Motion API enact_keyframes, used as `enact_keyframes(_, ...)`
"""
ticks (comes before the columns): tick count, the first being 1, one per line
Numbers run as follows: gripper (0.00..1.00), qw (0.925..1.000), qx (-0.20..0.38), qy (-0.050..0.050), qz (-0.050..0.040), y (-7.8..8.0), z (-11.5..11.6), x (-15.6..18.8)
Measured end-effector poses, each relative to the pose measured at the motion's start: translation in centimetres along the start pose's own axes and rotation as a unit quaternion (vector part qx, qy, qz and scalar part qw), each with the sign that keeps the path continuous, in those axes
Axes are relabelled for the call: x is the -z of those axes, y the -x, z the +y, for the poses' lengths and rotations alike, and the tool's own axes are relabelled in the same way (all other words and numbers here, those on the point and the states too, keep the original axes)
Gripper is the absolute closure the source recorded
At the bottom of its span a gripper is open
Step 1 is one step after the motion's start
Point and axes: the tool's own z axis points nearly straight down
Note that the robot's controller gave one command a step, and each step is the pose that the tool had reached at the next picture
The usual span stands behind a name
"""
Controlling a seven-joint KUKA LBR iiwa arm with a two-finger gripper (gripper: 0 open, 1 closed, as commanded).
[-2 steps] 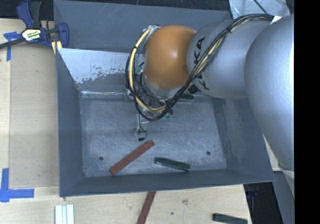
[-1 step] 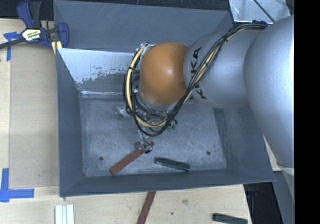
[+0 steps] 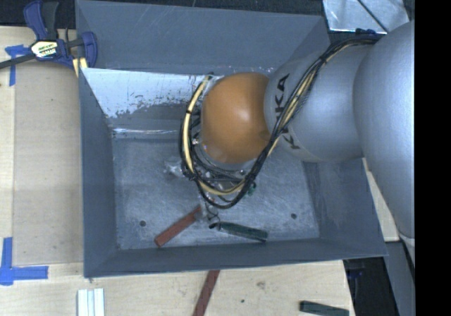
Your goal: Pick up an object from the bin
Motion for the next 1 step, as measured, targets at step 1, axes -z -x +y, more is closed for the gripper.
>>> enact_keyframes(1, 1.00, 0.9932, 0.117, -0.001, -0.0048, -4.65, -1.72, -1.50)
